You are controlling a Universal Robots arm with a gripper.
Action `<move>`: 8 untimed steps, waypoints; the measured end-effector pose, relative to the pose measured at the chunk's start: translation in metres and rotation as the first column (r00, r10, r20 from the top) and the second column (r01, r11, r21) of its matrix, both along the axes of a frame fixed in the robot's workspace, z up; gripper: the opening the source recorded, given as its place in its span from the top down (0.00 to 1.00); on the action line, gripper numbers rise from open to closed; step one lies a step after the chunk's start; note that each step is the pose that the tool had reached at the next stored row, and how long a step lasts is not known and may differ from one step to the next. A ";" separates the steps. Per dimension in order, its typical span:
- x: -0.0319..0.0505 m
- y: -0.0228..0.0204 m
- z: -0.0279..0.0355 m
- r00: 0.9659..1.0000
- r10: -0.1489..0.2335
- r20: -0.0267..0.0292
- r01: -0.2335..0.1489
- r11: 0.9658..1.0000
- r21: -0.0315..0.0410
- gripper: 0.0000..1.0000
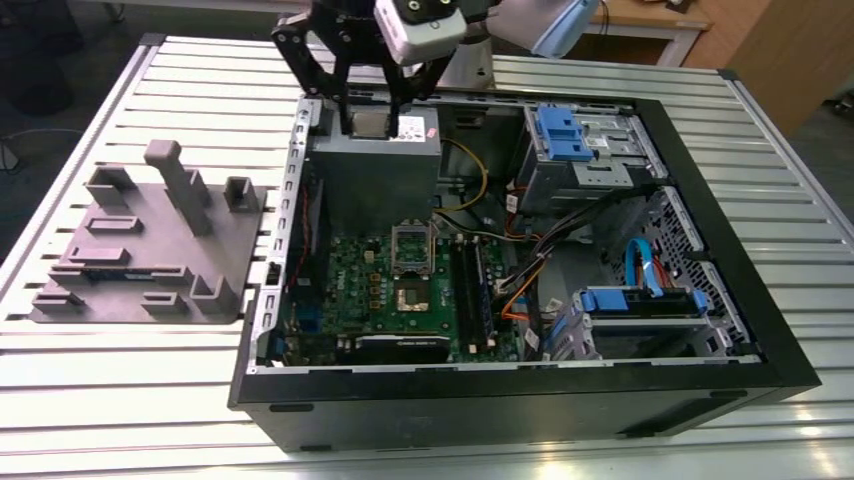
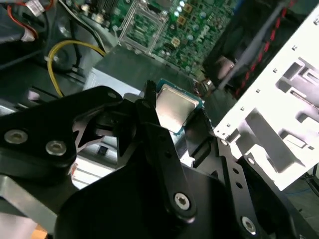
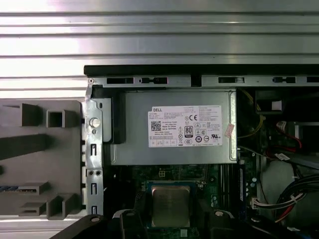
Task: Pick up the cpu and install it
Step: 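Pick up the cpu and move it towards the insertion slot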
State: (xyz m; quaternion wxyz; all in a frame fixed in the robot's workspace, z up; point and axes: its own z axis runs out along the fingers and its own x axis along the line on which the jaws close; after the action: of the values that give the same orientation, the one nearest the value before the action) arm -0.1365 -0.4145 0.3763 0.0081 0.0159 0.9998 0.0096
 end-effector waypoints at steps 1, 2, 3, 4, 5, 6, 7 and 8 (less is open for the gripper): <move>0.0033 -0.0006 -0.0005 1.000 0.000 0.000 0.000 1.000 0.000 0.53; 0.0060 -0.0016 -0.0009 1.000 0.000 0.000 0.000 1.000 0.000 0.53; 0.0083 -0.0023 -0.0012 1.000 0.000 0.000 0.000 1.000 0.000 0.53; 0.0106 -0.0032 -0.0016 1.000 0.000 0.000 0.000 1.000 0.000 0.53; 0.0122 -0.0043 -0.0022 1.000 0.000 0.000 0.000 1.000 0.000 0.53; 0.0131 -0.0059 -0.0031 1.000 0.000 0.000 0.000 1.000 0.000 0.53; 0.0135 -0.0083 -0.0043 1.000 0.000 0.000 0.000 1.000 0.000 0.53; 0.0137 -0.0120 -0.0057 1.000 0.000 0.000 0.000 1.000 0.000 0.53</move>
State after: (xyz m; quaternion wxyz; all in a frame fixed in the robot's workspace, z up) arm -0.1228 -0.4265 0.3706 0.0082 0.0159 0.9998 0.0096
